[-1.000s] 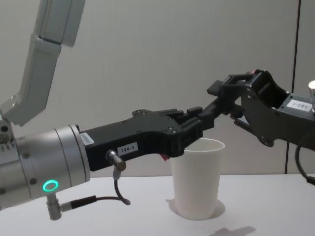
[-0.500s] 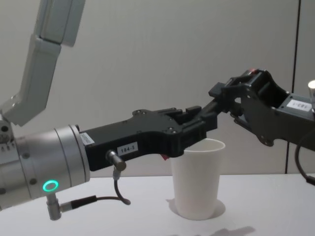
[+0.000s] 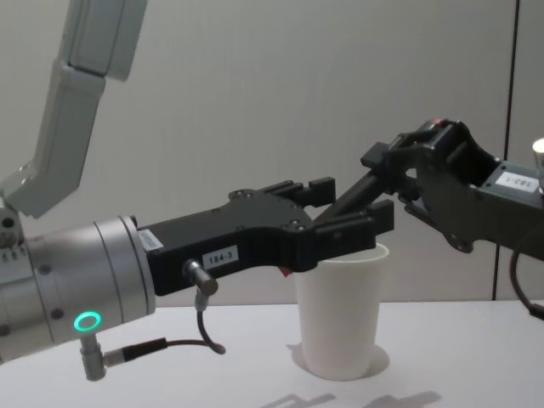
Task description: Place the pen into the pen holder.
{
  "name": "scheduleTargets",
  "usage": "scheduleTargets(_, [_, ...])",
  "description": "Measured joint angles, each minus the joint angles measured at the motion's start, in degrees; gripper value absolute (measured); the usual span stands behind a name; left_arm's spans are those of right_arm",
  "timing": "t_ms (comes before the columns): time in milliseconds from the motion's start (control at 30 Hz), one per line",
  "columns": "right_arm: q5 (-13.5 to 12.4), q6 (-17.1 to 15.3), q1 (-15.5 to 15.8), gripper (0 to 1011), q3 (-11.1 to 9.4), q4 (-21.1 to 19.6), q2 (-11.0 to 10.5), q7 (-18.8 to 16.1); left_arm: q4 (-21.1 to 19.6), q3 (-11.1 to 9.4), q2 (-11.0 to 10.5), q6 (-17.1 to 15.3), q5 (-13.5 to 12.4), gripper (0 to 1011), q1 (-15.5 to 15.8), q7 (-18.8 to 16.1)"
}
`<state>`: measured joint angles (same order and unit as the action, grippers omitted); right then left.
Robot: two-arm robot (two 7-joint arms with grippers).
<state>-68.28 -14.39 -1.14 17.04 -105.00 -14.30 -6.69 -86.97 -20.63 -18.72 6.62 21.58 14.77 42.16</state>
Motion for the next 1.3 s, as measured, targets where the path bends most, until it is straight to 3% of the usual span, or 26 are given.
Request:
scheduleTargets(300, [0.3,0.3,0.0,181,0.0,0.0,-0.1,-0.1,0.0,0.0,0.0,0.0,0.0,989,0.0,0.0])
scheduleTargets(567, [3.1,2.1,-0.1,181,0.1,-0.2,-0.7,-0.1,0.0,0.0,0.0,0.0,0.0,1001,0.0,0.0])
scheduleTargets(867, [9.0,6.6,-0.2,181,-0.1,-0.9,-1.5,0.9,0.0,0.0,0.0,0.0,0.0,1001,0.0,0.0])
scheduleTargets(1300, [20.1,13.8,-0.9,181,-0.1,-1.6,-1.9,1.3,0.0,0.0,0.0,0.0,0.0,1001,0.0,0.0])
